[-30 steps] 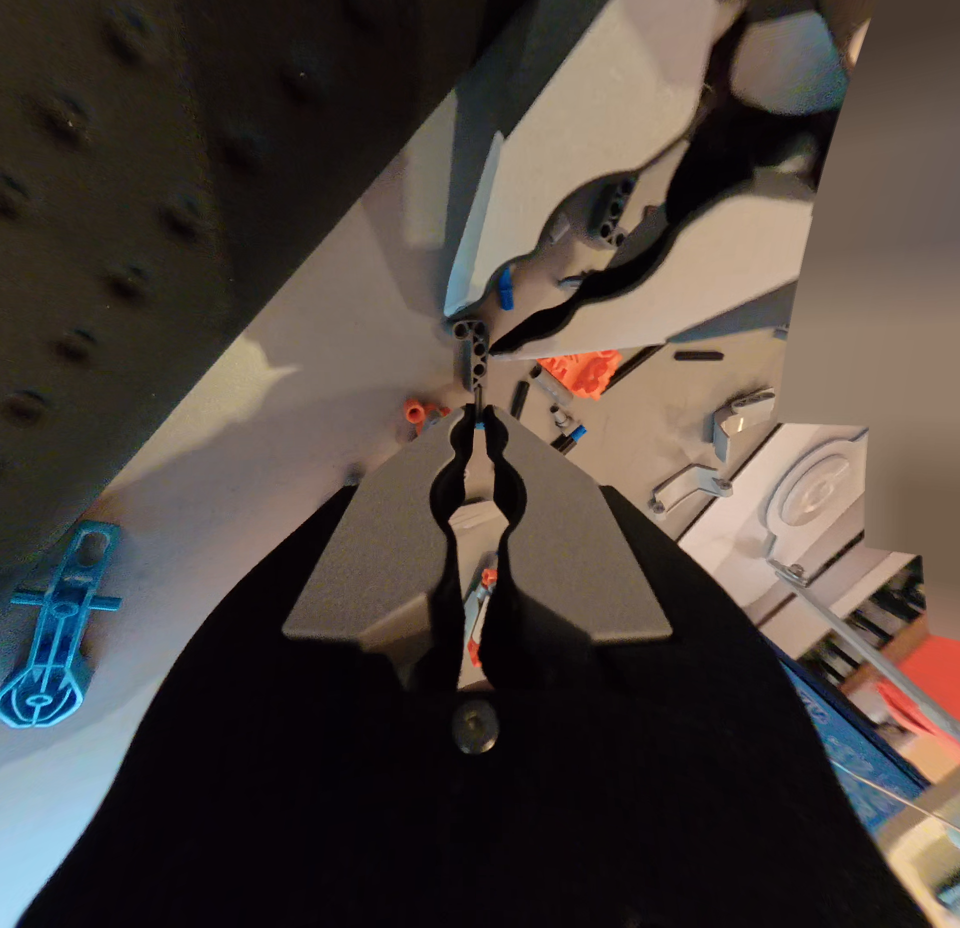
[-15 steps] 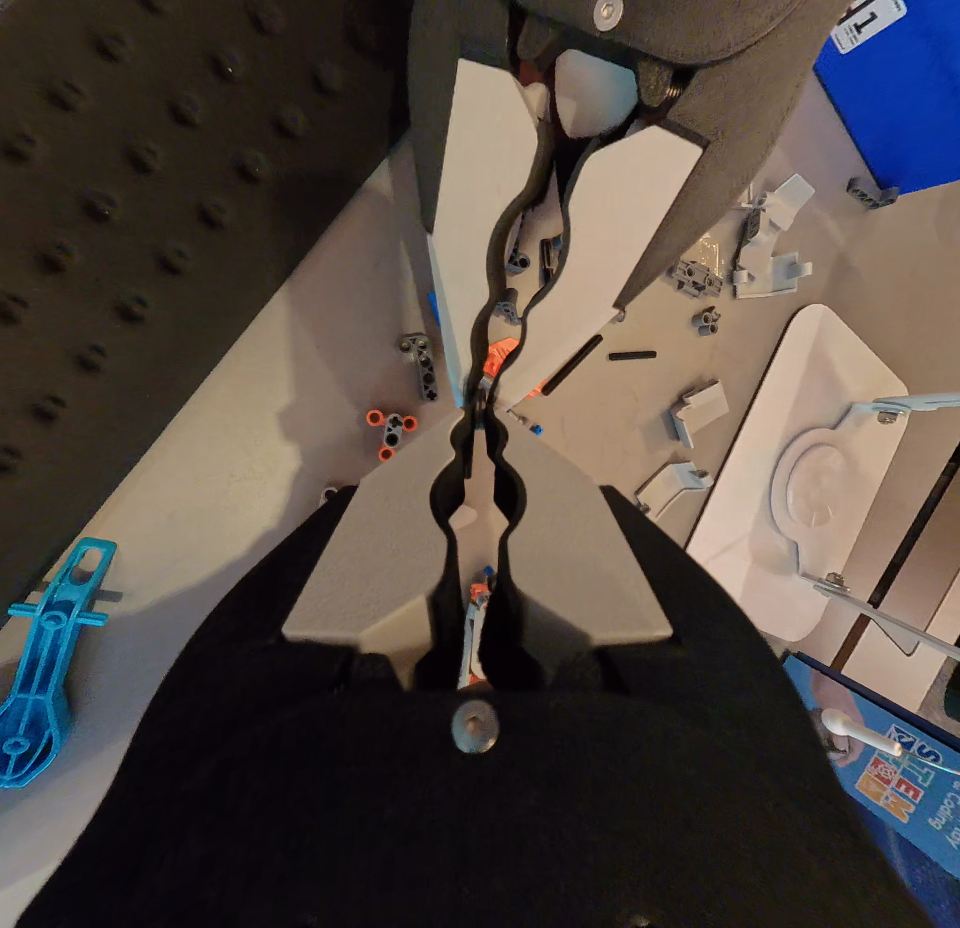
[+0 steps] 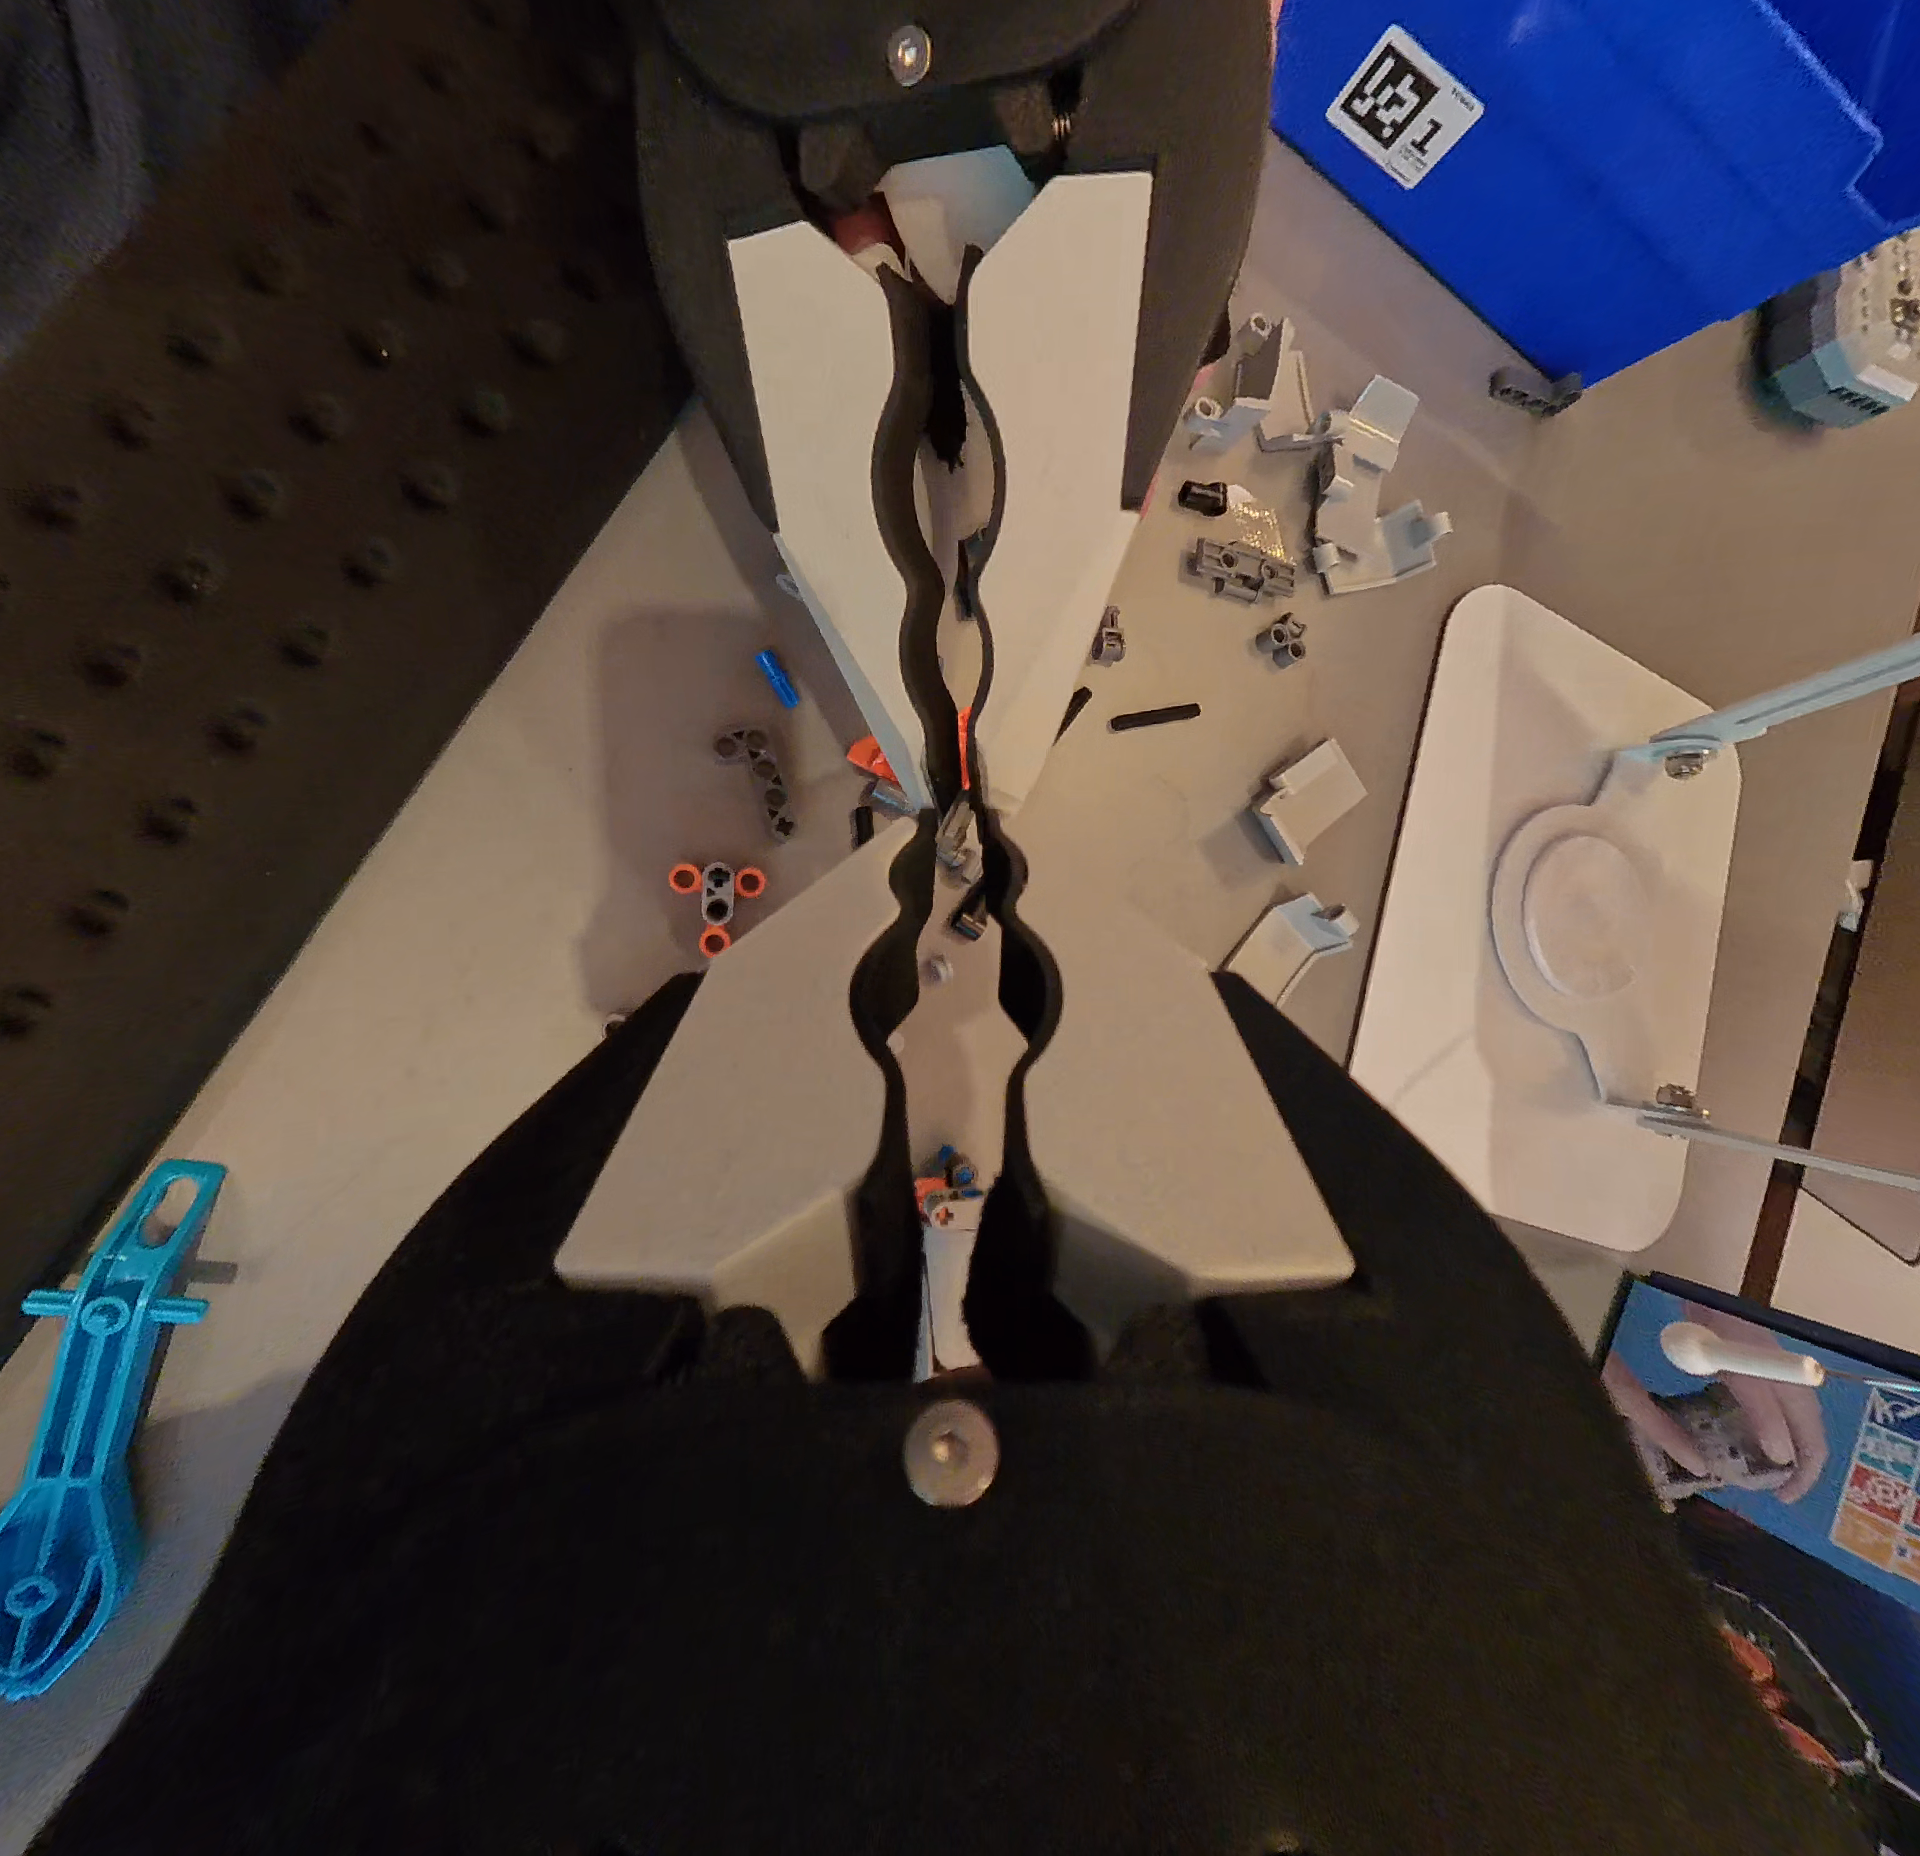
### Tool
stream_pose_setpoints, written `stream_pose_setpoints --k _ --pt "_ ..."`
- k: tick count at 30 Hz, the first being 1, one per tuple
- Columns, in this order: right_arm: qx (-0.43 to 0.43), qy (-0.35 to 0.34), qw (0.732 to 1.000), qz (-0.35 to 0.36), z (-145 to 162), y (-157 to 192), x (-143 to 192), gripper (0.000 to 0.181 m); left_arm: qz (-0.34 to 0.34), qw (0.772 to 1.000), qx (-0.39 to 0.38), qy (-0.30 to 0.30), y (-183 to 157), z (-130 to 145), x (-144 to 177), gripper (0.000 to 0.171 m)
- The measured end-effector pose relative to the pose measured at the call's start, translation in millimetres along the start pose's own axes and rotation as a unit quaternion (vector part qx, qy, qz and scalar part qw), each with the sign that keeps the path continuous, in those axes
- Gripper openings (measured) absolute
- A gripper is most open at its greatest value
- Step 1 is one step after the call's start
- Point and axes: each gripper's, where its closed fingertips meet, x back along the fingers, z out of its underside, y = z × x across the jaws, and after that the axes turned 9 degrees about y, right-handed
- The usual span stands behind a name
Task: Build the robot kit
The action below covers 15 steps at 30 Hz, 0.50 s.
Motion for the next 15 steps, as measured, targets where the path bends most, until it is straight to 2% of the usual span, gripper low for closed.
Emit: stream_pose_setpoints --k 15 --pt "0.022 0.01 0.999 0.028 0.5 -4.5 2.5 0.001 0.009 1.0 0.026 -0.012 3.0 -2.1 1.6 0.003"
